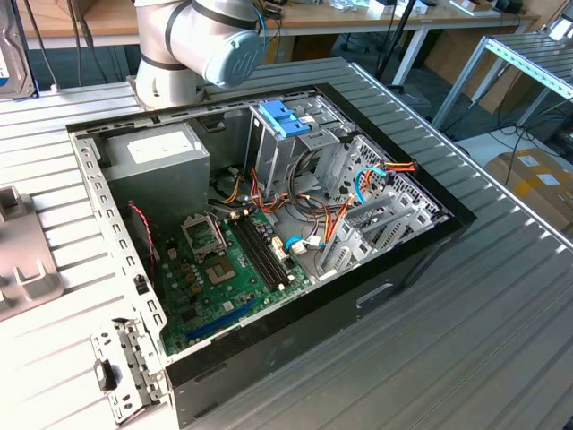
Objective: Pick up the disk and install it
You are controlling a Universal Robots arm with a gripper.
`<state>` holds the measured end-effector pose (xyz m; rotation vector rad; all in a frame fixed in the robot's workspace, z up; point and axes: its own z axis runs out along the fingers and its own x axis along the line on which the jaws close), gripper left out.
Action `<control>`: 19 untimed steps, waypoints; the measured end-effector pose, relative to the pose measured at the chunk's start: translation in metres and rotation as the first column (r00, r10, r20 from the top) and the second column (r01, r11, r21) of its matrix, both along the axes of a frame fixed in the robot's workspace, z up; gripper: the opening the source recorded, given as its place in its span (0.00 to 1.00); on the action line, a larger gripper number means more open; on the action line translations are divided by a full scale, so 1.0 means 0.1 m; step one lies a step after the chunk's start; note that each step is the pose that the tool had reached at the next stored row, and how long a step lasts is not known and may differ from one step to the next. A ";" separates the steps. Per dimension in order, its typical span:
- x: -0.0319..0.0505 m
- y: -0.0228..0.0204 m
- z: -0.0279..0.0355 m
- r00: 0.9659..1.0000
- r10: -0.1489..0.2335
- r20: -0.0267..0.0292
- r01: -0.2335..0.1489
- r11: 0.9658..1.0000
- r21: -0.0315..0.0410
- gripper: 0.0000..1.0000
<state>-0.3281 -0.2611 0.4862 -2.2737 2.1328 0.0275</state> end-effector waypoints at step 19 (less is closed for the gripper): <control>0.287 0.000 -0.013 1.000 0.000 0.000 0.000 1.000 0.000 0.37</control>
